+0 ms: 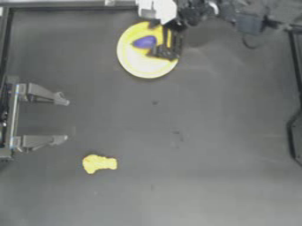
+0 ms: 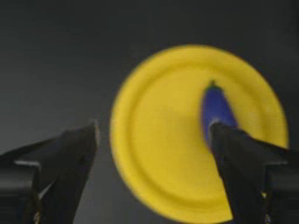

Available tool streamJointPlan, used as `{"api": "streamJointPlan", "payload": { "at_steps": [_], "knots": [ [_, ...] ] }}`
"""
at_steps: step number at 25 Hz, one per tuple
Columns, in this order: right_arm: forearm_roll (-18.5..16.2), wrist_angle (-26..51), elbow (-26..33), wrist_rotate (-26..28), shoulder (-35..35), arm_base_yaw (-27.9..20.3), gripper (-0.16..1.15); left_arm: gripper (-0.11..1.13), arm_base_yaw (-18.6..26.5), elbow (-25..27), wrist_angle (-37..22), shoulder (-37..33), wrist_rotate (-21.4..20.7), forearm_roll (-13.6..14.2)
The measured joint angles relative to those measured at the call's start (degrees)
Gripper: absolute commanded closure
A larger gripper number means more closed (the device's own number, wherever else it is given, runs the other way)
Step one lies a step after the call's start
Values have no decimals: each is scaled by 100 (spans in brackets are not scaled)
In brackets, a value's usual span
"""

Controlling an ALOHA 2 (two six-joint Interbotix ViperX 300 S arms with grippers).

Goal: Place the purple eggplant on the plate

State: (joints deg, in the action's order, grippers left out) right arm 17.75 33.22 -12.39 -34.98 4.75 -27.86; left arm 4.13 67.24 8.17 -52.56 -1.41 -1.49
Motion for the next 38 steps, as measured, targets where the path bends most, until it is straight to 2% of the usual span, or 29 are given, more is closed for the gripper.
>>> {"api": "streamJointPlan", "payload": {
  "at_steps": [6,12,18,28,38],
  "knots": [
    [229,-721,-1090,18,-1090,492,-3,-1,18,-9,-9,0,-18,0],
    [413,-1371,-1951,18,-1811,870,-3,-1,26,-9,-18,0,-18,9],
    [492,-1960,-2549,53,-2312,1318,-3,-1,26,0,-26,0,-18,18],
    [853,-2962,-3384,44,-2953,1995,-3,-1,35,0,-26,-53,-18,18],
    [1204,-3366,-3946,53,-3366,2224,-3,-1,26,0,-26,-62,-18,26]
  ]
}}
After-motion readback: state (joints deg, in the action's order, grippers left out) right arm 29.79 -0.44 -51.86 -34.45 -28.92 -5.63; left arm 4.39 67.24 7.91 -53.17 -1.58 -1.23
